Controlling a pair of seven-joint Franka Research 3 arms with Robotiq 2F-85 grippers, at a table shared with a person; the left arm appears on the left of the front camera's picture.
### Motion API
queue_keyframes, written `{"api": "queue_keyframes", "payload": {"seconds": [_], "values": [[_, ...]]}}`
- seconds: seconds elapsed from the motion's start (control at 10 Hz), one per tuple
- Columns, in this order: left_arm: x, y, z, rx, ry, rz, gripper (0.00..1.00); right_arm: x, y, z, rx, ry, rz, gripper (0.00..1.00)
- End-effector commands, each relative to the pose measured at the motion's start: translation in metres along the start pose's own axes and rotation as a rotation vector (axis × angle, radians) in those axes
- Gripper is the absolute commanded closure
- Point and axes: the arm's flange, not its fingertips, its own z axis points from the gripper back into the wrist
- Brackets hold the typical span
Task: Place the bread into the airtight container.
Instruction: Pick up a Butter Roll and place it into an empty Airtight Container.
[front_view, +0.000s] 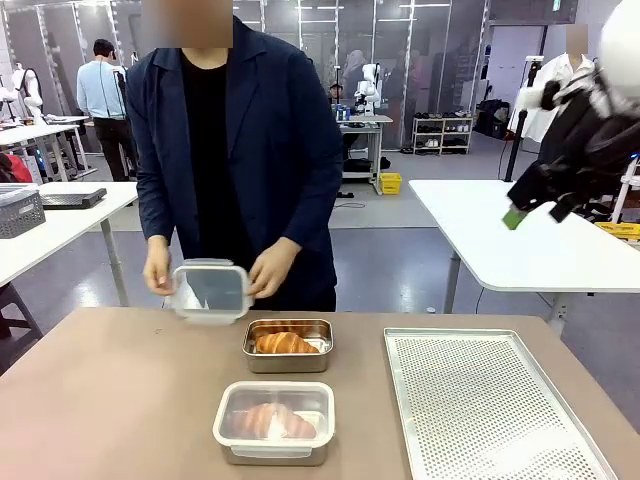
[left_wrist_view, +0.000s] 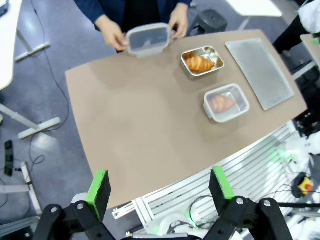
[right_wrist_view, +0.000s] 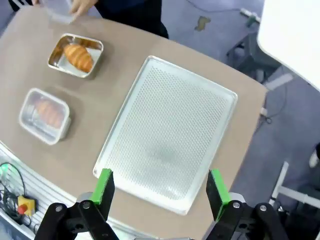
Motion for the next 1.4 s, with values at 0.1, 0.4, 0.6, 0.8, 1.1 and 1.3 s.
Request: {"api": "queue_keyframes", "payload": {"seconds": [0.1, 0.4, 0.6, 0.8, 1.1, 1.3], "values": [[0.001, -0.001, 0.002, -0.005, 0.004, -0.016, 0.00, 0.001, 0.025, 0.068, -0.023, 0.116, 0.008, 0.08], [0.001, -0.001, 0.002, -0.005, 0.004, -0.016, 0.00, -0.020, 0.052, 0.141, -0.079, 0.099, 0.019, 0.08], [0.001, -0.001, 0.002, -0.005, 0.004, -0.016, 0.00, -0.033, 0.061, 0.164, -0.092, 0.122, 0.035, 0.08], [0.001, -0.001, 0.002, -0.005, 0.004, -0.016, 0.00, -0.045, 0.066, 0.172, -0.099, 0.100, 0.010, 0.08], [0.001, -0.001, 0.002, -0.005, 0.004, -0.016, 0.00, -0.043, 0.063, 0.176, -0.084, 0.098, 0.053, 0.08], [0.001, -0.001, 0.002, -0.005, 0.004, -0.016, 0.00, -0.043, 0.063, 0.176, -0.084, 0.098, 0.053, 0.08]]}}
